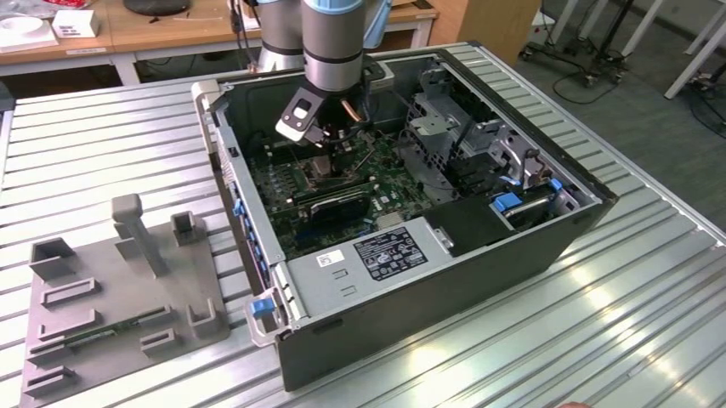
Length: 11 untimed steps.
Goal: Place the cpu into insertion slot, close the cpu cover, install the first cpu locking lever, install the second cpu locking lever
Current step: 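Place the cpu into insertion slot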
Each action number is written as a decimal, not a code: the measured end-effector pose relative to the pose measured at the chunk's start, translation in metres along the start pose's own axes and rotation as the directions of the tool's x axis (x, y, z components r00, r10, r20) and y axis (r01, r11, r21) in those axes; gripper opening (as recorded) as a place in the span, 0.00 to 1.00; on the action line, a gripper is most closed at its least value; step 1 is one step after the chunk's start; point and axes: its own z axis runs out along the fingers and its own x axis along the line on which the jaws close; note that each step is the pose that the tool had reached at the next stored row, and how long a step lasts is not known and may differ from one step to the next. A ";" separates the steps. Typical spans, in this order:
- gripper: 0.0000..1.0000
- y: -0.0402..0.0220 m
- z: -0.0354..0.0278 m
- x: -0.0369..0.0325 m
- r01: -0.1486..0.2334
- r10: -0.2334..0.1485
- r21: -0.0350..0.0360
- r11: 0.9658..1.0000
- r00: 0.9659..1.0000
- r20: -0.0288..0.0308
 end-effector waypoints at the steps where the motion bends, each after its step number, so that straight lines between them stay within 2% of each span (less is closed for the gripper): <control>1: 0.54 0.0000 0.0002 0.0003 0.000 0.000 0.000 1.000 1.000 -0.001; 11: 0.54 -0.0002 0.0016 0.0022 0.000 0.000 0.000 1.000 1.000 -0.002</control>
